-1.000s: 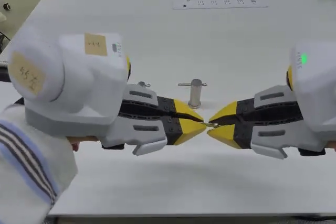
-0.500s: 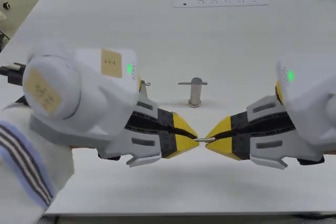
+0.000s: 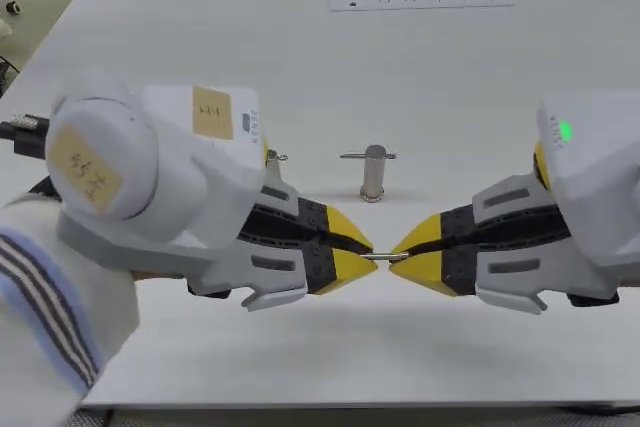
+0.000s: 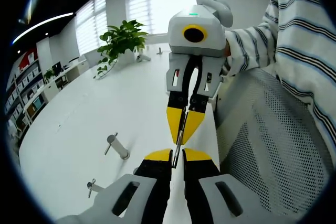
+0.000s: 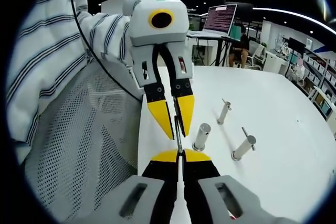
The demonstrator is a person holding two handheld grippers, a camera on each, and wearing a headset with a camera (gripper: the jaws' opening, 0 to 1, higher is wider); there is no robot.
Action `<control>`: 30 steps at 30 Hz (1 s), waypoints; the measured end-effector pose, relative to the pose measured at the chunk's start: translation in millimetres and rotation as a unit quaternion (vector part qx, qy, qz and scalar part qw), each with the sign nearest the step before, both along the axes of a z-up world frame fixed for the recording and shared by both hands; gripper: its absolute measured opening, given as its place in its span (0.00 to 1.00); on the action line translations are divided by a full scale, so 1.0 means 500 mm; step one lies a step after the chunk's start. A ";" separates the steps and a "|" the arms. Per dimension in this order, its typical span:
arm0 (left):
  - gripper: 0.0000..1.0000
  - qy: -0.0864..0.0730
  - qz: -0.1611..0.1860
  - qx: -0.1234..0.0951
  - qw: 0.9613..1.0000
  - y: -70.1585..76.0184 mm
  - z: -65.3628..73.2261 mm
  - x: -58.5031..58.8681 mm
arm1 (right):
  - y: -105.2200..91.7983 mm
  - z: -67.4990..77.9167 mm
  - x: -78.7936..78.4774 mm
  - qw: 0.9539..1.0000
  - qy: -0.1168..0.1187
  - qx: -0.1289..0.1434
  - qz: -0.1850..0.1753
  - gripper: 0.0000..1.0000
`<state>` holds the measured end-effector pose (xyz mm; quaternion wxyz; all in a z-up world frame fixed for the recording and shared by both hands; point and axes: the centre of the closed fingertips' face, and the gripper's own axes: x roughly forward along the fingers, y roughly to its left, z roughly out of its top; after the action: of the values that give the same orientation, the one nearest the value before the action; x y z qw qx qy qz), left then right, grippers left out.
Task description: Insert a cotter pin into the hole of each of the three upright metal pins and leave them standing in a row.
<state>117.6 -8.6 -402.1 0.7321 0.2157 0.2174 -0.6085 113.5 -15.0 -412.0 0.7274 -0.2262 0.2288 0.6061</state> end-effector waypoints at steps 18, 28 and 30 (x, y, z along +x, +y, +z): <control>0.18 -0.026 0.086 0.038 0.995 0.058 -0.027 0.089 | -0.024 -0.053 0.084 0.998 -0.014 -0.037 -0.038 0.00; 0.17 -0.017 0.078 0.057 0.995 0.060 -0.054 0.093 | -0.020 -0.078 0.098 0.998 -0.012 -0.063 -0.026 0.00; 0.15 -0.014 0.077 0.058 0.995 0.060 -0.058 0.093 | -0.021 -0.082 0.096 0.997 -0.010 -0.069 -0.022 0.00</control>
<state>164.3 21.6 -431.0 0.7661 0.2485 0.2579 -0.5336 161.7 -25.6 -453.0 0.7256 -0.2770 0.2673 0.5704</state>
